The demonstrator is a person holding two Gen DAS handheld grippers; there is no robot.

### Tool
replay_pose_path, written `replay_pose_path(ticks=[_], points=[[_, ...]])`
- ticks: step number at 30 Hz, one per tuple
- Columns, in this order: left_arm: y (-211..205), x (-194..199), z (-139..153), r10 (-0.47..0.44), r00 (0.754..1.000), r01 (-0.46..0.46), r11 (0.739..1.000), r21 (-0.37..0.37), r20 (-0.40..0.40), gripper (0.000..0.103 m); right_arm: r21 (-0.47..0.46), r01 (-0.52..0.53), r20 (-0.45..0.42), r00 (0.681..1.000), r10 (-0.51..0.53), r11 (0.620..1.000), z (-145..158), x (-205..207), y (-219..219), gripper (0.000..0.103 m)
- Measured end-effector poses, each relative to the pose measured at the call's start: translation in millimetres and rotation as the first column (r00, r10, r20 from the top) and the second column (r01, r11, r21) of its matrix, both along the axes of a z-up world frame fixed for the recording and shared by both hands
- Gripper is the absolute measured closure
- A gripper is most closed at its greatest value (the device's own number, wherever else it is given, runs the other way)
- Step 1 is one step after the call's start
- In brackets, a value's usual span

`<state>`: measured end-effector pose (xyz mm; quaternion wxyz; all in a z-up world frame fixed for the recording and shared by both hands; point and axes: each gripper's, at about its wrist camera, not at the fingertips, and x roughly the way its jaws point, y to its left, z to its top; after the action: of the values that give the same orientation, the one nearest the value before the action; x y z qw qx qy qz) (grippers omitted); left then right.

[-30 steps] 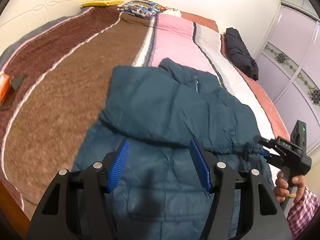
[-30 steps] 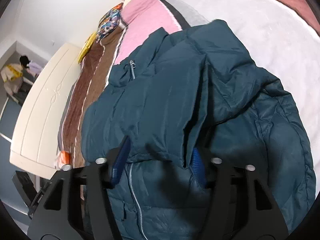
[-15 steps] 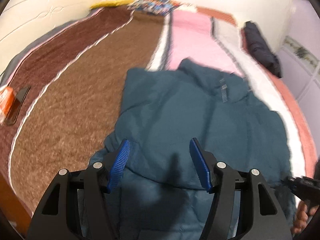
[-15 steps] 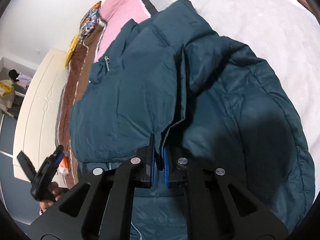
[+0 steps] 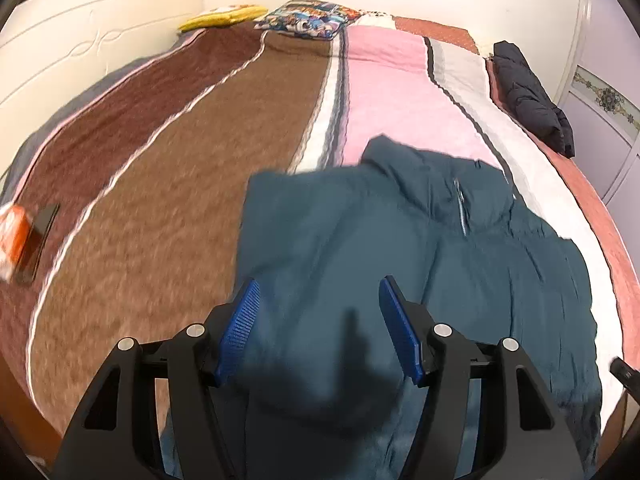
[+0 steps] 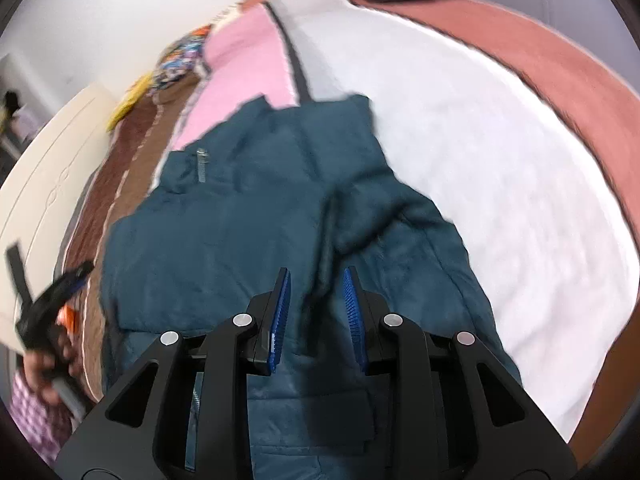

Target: Fold large clothes

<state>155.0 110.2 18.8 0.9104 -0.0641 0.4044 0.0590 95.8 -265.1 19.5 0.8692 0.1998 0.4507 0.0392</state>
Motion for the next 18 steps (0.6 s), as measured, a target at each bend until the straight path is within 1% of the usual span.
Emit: replay_pose_path(ticks=[1, 3, 5, 6, 9, 10, 12, 15, 16, 18], points=[[-2, 7, 0, -0.004, 1.000, 0.003, 1.000, 0.012, 0.001, 0.042, 0.006, -0.032, -0.001, 0.999, 0.032, 0.999, 0, 2, 5, 0.082], [-5, 24, -2, -0.005, 1.000, 0.005, 0.999, 0.037, -0.013, 0.042, 0.021, -0.089, -0.020, 0.996, 0.089, 0.996, -5, 7, 16, 0.089], [-4, 42, -10, 0.010, 0.999, -0.008, 0.999, 0.045, -0.044, 0.042, 0.037, -0.122, -0.056, 0.991, 0.123, 0.992, -16, 15, 25, 0.090], [-3, 50, -15, 0.024, 0.997, -0.021, 0.999, 0.042, -0.067, 0.042, 0.029, -0.126, -0.080, 0.989, 0.128, 0.992, -24, 19, 28, 0.090], [-4, 61, -33, 0.036, 0.990, -0.030, 0.999, 0.044, -0.136, 0.042, 0.003, -0.121, -0.147, 0.982, 0.120, 0.993, -44, 31, 31, 0.090], [-4, 62, -37, 0.036, 0.988, -0.030, 0.998, 0.048, -0.148, 0.042, 0.000, -0.117, -0.160, 0.980, 0.115, 0.993, -47, 33, 30, 0.093], [-6, 64, -48, 0.037, 0.984, -0.026, 0.998, 0.064, -0.175, 0.041, -0.015, -0.117, -0.188, 0.976, 0.112, 0.993, -57, 38, 31, 0.095], [-6, 65, -50, 0.041, 0.981, -0.030, 0.998, 0.060, -0.188, 0.041, -0.009, -0.110, -0.214, 0.971, 0.105, 0.994, -68, 43, 28, 0.094], [-6, 63, -46, 0.042, 0.983, -0.032, 0.998, 0.059, -0.180, 0.041, -0.014, -0.108, -0.214, 0.971, 0.103, 0.994, -67, 43, 28, 0.094], [-5, 56, -31, 0.030, 0.989, -0.024, 0.999, 0.041, -0.143, 0.041, -0.026, -0.120, -0.184, 0.976, 0.113, 0.992, -57, 39, 29, 0.091]])
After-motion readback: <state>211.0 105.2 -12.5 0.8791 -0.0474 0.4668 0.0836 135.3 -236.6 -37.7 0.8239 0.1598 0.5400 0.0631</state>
